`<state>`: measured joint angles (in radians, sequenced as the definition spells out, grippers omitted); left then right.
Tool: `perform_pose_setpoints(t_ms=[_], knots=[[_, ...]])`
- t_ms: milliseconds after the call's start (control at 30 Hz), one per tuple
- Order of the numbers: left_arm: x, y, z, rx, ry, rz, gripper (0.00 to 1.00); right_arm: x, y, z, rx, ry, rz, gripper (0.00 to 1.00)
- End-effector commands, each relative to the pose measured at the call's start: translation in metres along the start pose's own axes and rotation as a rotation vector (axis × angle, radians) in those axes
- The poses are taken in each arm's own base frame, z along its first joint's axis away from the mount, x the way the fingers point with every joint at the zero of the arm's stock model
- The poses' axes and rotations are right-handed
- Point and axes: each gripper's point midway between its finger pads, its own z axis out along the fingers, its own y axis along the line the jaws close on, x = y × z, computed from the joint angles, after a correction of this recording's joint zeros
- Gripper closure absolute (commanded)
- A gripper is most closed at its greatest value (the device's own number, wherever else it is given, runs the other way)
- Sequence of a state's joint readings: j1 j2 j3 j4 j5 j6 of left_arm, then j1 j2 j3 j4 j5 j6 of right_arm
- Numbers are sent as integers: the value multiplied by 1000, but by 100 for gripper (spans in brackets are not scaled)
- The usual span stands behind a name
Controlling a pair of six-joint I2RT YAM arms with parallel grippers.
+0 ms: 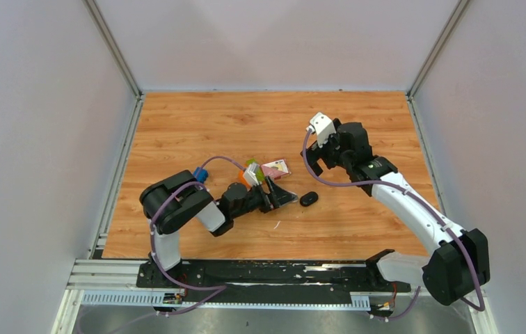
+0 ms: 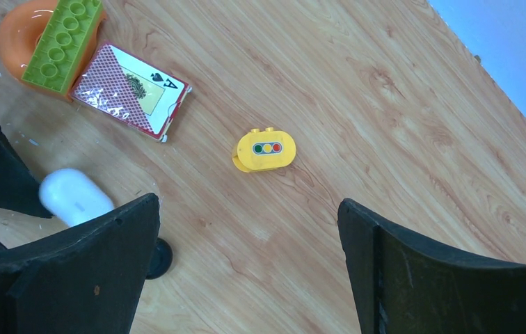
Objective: Insert the wireless bluetooth earbuds into the charging case
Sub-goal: Place the charging case with the earbuds at the center of the board, then reset both arms
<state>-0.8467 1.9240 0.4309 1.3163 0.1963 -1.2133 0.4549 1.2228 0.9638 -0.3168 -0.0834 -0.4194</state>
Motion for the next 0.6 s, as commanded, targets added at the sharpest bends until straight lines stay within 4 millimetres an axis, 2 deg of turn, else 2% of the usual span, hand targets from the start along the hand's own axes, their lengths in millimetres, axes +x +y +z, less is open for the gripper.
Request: perform_pose_setpoints(t_ms=[0, 100, 133, 200, 400, 567], knots=[[11, 32, -13, -206, 79, 32, 0, -13, -4, -4, 5, -45, 18, 1], [4, 32, -30, -310, 90, 109, 0, -15, -7, -7, 22, -54, 25, 1], [-5, 21, -37, -326, 80, 165, 0, -16, -8, -9, 25, -57, 26, 0], [-15, 27, -63, -464, 94, 282, 0, -15, -10, -9, 35, -57, 33, 0], [-105, -9, -135, -674, -196, 634, 0, -12, -19, -6, 82, -61, 88, 0], [-167, -12, -186, -926, -422, 894, 0, -9, -25, -2, 120, -65, 177, 0]])
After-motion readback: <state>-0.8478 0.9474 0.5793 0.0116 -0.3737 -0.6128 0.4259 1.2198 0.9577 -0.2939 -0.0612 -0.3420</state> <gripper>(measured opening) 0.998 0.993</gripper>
